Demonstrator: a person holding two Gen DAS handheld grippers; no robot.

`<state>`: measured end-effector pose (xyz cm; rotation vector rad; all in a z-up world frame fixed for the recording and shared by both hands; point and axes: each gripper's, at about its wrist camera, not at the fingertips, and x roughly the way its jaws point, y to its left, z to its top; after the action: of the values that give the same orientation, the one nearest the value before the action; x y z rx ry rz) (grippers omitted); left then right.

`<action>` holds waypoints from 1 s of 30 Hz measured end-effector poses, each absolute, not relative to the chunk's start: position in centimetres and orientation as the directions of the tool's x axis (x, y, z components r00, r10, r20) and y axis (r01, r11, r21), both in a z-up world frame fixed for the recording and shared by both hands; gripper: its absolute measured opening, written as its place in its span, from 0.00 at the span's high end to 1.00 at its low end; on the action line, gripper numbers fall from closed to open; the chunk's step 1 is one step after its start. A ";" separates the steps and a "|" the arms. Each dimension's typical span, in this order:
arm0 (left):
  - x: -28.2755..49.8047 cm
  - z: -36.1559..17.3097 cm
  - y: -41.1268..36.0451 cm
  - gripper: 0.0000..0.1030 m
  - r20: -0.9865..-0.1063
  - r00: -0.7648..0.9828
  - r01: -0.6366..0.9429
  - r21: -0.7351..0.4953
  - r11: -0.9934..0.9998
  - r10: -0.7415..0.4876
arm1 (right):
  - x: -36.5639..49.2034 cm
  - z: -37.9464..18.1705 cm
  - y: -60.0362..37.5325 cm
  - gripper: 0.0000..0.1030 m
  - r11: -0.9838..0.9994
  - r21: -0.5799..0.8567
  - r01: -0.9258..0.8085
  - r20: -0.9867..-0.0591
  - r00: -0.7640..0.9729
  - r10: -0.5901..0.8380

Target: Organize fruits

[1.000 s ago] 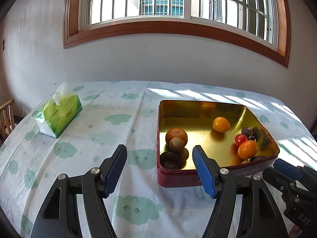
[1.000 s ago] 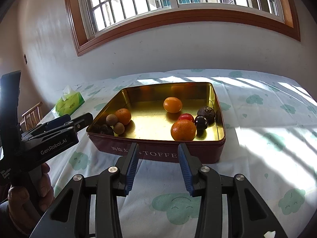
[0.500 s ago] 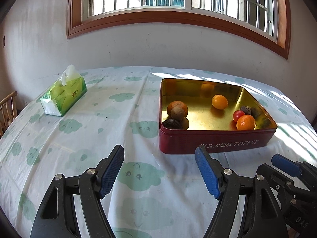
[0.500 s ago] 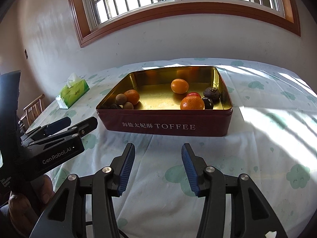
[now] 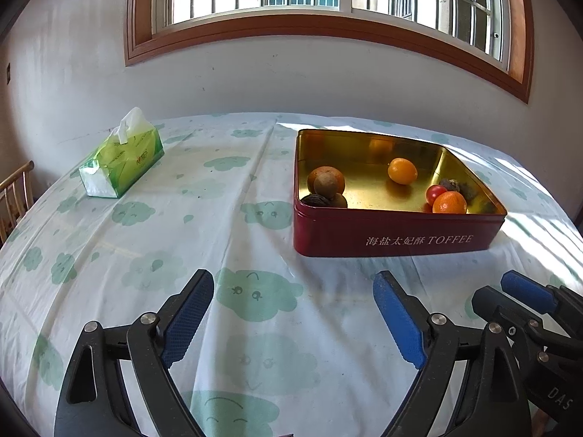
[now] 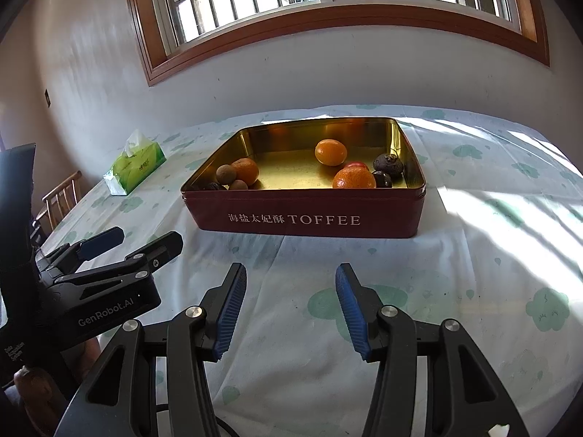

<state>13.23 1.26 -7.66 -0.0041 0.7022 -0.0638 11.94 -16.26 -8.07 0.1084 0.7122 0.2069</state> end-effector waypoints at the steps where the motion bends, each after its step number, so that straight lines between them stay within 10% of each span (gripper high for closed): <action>1: 13.3 -7.7 1.2 0.13 -0.647 0.761 0.053 -0.021 0.998 -0.054 | 11.9 -8.1 -16.2 0.51 0.974 0.167 -0.150 -0.637 0.738 0.223; 30: 9.5 -3.7 0.3 0.12 -0.567 0.821 0.068 -0.013 0.998 -0.063 | 9.4 -4.8 -16.7 0.51 0.982 0.147 -0.118 -0.563 0.806 0.181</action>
<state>9.47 0.32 -3.72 0.0085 0.6029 -0.0702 9.44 -16.67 -4.84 0.1063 0.6124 0.1606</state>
